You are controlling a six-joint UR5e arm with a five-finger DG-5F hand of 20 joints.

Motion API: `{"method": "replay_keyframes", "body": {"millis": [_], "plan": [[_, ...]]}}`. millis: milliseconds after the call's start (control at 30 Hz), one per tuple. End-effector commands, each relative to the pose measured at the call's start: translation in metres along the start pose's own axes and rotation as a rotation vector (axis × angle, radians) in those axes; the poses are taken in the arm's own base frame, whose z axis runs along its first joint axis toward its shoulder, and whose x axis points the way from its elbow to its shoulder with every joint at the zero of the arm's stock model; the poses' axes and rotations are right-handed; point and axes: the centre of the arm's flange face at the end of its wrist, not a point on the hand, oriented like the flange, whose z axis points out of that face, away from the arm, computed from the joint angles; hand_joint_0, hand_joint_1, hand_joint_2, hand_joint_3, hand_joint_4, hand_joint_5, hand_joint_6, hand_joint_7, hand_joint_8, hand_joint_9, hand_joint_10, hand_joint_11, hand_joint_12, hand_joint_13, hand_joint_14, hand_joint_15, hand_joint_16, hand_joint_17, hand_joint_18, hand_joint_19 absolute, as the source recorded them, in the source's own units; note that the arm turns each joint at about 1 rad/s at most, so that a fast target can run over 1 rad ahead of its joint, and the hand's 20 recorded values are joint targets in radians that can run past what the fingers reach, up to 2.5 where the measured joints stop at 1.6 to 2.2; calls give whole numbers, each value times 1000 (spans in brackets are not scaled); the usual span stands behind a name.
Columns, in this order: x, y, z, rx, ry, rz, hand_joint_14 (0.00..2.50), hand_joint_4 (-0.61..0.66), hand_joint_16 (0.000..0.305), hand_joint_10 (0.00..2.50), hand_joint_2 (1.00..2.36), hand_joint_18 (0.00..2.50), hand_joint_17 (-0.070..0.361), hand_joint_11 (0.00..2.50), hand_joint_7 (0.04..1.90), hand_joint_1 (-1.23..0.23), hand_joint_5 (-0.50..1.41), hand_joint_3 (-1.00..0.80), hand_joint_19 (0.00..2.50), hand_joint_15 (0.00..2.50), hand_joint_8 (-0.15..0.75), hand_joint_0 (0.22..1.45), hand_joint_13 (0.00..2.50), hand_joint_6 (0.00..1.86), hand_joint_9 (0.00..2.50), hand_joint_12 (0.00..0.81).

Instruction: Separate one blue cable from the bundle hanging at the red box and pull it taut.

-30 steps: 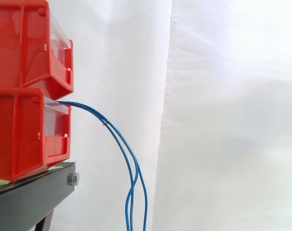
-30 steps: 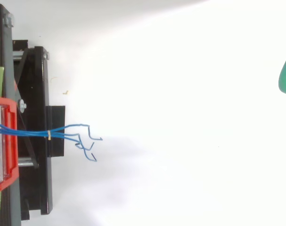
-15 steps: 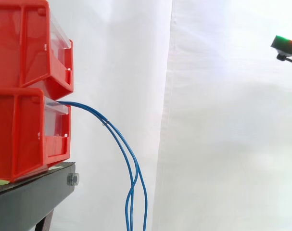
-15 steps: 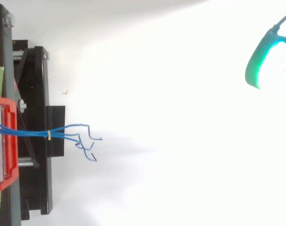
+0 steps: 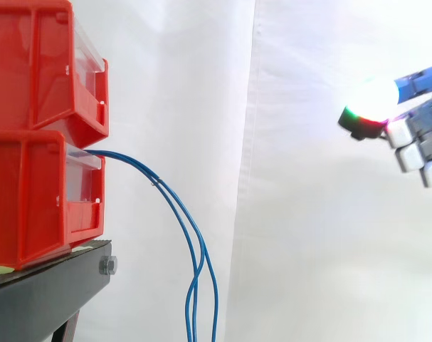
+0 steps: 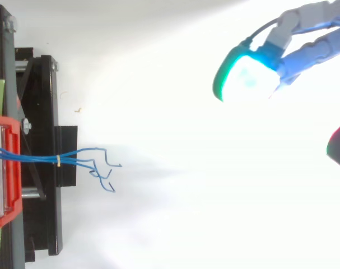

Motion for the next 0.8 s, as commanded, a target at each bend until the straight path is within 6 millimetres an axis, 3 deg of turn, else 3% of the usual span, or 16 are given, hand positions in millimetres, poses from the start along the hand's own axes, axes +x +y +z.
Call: {"method": "replay_keyframes", "body": {"millis": [0, 167, 400, 667, 767], "plan": [[10, -16, 11, 0, -7, -11, 17, 261, 48, 14, 1007, 660, 108, 484, 895, -616, -187, -414, 535, 523, 303, 591, 736, 503, 699, 378], [17, -30, 21, 17, -1, -7, 19, 261, 48, 15, 1007, 660, 108, 482, 891, -617, -187, -415, 533, 522, 303, 592, 734, 503, 696, 377], [22, -27, 36, 27, -10, -15, 18, 261, 48, 13, 1006, 659, 108, 475, 890, -616, -187, -415, 534, 529, 302, 592, 734, 503, 697, 377], [24, -23, 40, 22, -32, -37, 19, 262, 48, 13, 1008, 657, 108, 476, 888, -616, -186, -413, 535, 525, 303, 591, 734, 503, 699, 377], [26, -31, 44, 25, -51, -44, 19, 261, 48, 15, 1007, 658, 108, 475, 892, -616, -186, -414, 528, 524, 305, 592, 735, 503, 700, 376]]}}
